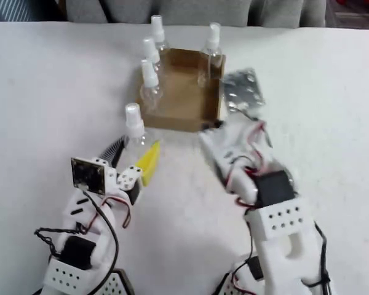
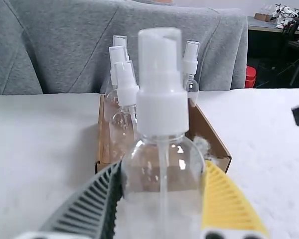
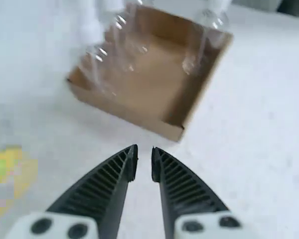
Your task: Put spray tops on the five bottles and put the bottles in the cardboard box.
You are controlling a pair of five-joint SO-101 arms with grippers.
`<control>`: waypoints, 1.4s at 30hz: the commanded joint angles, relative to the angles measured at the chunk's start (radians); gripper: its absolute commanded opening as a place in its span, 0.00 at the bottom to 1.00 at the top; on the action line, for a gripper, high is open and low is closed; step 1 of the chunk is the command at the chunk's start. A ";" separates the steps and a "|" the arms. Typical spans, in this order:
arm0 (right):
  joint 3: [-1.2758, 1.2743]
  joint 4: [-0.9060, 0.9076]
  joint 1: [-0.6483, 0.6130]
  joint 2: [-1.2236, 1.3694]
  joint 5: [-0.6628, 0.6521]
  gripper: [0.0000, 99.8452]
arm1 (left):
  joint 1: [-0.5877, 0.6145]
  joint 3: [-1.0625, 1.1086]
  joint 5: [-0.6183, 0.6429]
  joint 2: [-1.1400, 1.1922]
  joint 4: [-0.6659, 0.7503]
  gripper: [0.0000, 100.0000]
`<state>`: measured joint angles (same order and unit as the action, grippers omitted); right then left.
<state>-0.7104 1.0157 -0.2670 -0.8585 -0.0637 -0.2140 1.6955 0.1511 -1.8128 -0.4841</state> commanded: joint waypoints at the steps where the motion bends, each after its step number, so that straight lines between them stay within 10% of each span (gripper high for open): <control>1: -0.140 -0.054 0.205 -0.058 -0.161 0.03 | 0.010 -0.002 -0.005 -0.013 0.011 0.09; 8: -0.442 -0.321 0.444 -0.059 -0.279 0.03 | 0.010 -0.002 -0.005 -0.013 0.011 0.09; 42: -0.772 -0.656 0.421 -0.061 -0.292 0.03 | 0.028 -0.281 -0.002 0.124 0.324 0.09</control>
<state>-1.4899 0.3759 0.1626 -0.9060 -0.3445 -0.1864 1.5911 0.1511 -1.8036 -0.1818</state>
